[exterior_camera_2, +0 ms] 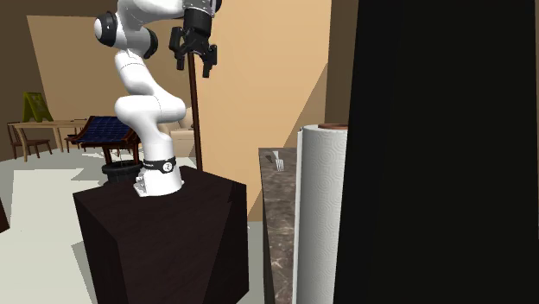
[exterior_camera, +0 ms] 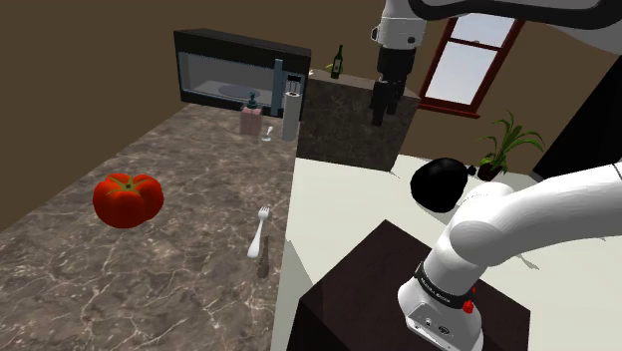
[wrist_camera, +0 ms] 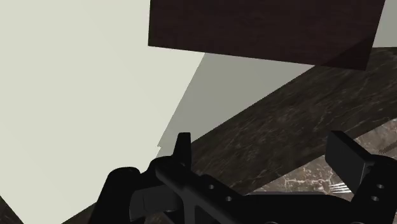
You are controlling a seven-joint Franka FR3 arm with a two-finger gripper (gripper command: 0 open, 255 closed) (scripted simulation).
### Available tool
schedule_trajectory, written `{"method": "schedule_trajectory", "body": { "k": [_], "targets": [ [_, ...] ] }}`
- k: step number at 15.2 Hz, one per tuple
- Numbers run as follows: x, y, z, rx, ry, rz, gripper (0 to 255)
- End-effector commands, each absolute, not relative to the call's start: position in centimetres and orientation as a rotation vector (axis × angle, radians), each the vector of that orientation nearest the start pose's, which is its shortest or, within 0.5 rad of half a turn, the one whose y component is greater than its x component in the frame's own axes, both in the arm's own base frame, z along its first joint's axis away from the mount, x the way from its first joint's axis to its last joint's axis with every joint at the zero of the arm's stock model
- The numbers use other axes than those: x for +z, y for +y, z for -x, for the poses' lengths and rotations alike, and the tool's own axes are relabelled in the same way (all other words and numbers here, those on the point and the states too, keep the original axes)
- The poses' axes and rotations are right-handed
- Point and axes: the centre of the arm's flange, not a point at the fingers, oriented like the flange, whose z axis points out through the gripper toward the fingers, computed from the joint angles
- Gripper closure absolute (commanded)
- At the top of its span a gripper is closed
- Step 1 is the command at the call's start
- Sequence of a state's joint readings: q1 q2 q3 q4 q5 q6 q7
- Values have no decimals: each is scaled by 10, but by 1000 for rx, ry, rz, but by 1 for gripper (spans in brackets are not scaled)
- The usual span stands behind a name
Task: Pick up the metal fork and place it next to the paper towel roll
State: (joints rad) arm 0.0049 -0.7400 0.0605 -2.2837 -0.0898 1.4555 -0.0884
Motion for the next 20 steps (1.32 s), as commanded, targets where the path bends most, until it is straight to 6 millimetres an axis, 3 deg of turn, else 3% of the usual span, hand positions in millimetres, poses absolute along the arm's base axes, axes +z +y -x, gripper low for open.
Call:
{"method": "schedule_trajectory", "body": {
  "k": [1, 10, 20],
  "targets": [
    [601, 16, -308, 150, -212, 3260, 0],
    [522, 93, -317, 170, 233, 3200, 0],
    [438, 175, -352, 187, 703, 3062, 0]
  ]
}}
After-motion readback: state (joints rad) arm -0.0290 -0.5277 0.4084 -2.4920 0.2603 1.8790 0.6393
